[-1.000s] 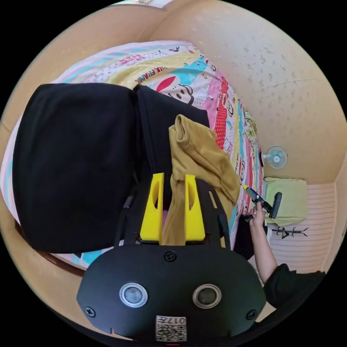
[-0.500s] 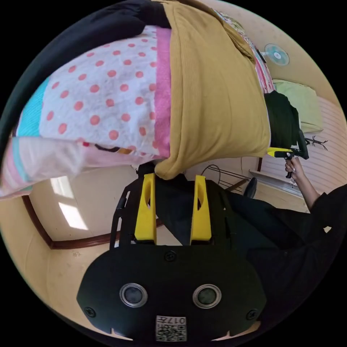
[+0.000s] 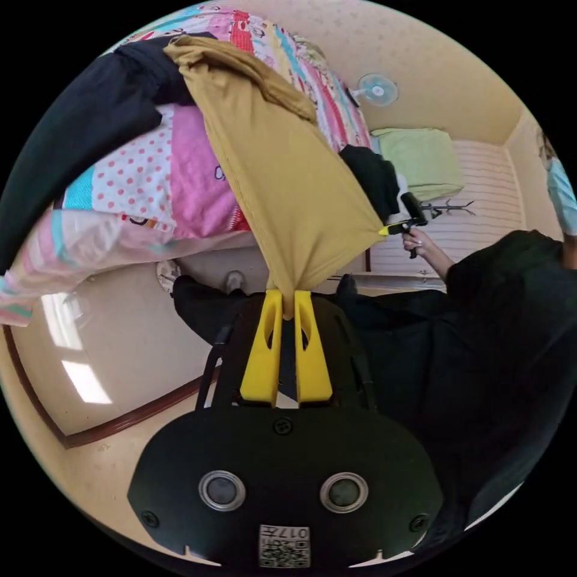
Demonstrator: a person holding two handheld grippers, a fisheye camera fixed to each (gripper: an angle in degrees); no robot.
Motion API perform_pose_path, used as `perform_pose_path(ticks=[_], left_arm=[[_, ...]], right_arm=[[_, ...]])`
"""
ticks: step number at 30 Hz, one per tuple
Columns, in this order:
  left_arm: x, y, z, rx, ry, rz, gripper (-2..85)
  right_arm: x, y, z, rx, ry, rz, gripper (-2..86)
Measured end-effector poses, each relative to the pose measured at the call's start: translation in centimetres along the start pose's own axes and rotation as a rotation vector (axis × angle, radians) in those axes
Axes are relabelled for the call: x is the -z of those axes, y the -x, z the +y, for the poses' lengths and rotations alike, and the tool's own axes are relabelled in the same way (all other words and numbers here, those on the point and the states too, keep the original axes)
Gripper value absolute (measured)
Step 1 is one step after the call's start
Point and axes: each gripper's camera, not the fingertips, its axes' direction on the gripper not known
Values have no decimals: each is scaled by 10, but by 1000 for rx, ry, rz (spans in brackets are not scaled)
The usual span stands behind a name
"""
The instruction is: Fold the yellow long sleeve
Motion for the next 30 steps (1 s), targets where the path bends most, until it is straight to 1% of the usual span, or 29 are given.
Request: perform_pose_path(ticks=[2, 3, 4, 5, 7, 8, 10, 13, 14, 15, 17, 18, 19, 21, 22, 23, 25, 28, 30], left_arm=[[3, -13, 31, 37, -9, 164, 40], [1, -13, 37, 52, -11, 192, 40], [0, -14, 44, 75, -47, 238, 40], [3, -10, 45, 102, -114, 283, 40], [11, -1, 29, 122, -206, 331, 41], [23, 5, 9, 86, -286, 356, 41], [42, 17, -32, 29, -389, 366, 41], [60, 49, -119, 24, -447, 310, 42], [63, 62, -154, 38, -466, 275, 43], [64, 70, -171, 55, -474, 258, 44], [60, 105, -223, 204, -466, 172, 52], [60, 110, -231, 231, -476, 152, 61], [64, 113, -237, 236, -525, 132, 78], [71, 105, -234, 194, -578, 82, 84], [70, 100, -227, 208, -573, -3, 91], [64, 96, -217, 255, -548, -96, 101], [44, 92, -200, 313, -497, -201, 122], [1, 83, -184, 297, -366, -285, 138], [-13, 72, -185, 260, -342, -338, 135]], right_arm=[[-2, -10, 30, -69, 75, -27, 30], [-3, -14, 35, -89, 77, -63, 29], [-2, -21, 42, -107, 42, -183, 28], [5, -24, 43, -95, -49, -325, 28], [19, -23, 30, -60, -174, -431, 27], [33, -18, 13, -23, -247, -425, 27], [55, -10, -23, 19, -349, -353, 27], [84, -1, -102, 99, -471, -287, 30], [92, 1, -138, 105, -515, -264, 32], [95, 1, -155, 100, -532, -249, 33], [101, -4, -218, 40, -583, -174, 42], [102, -6, -230, 9, -594, -153, 45], [105, -5, -244, -34, -641, -140, 54], [106, 10, -250, 4, -700, -152, 65], [102, 25, -250, 37, -705, -109, 66], [91, 41, -249, 57, -687, -32, 66], [63, 63, -247, 83, -632, 94, 71], [5, 98, -249, 204, -537, 268, 78], [-24, 117, -255, 240, -495, 446, 82]])
